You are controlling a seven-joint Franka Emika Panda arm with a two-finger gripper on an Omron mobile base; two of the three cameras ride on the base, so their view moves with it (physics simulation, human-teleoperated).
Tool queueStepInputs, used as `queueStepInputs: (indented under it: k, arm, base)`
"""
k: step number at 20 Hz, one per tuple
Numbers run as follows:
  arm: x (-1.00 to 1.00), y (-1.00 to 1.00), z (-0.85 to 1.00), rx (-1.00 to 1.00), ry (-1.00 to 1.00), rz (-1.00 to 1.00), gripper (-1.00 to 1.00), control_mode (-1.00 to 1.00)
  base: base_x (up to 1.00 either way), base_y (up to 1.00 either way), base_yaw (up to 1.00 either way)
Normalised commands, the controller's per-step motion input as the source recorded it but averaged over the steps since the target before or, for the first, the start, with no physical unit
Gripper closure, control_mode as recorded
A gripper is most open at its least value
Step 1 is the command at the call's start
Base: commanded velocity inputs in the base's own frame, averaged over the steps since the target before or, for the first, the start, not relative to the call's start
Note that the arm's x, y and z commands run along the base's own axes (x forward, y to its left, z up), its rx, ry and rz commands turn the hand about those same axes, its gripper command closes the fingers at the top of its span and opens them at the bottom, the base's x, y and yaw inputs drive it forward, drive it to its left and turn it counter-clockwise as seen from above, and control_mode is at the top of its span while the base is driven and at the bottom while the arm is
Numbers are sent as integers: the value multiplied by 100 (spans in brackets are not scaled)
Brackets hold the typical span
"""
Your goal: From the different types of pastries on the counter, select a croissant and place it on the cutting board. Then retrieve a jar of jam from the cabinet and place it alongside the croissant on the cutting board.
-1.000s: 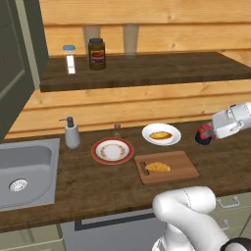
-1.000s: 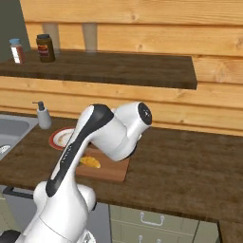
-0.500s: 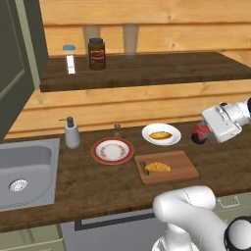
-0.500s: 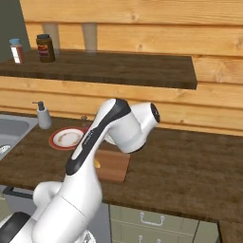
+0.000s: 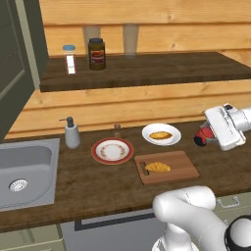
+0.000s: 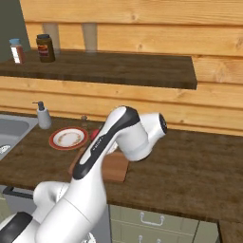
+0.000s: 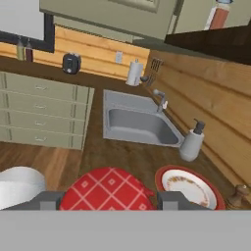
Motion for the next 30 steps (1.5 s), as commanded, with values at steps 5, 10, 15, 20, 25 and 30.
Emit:
queueStepInputs:
  k: [5, 10, 15, 20, 25, 30]
  arm:
    - [1, 1, -4, 0, -6, 4, 100, -100]
    - [0, 0, -5, -1, 15, 2, 100, -100]
    - [0, 4, -4, -7, 16, 0, 100, -100]
    - [-12, 1, -21, -7, 1, 0, 100, -100]
    - [-5, 1, -15, -1, 0, 0, 100, -100]
    - [0, 0, -13, 0, 0, 0, 100, -100]
  base:
    - [0, 0, 0]
    - [0, 0, 0]
    - [0, 0, 0]
    - [0, 0, 0]
    - [0, 0, 0]
    - [0, 0, 0]
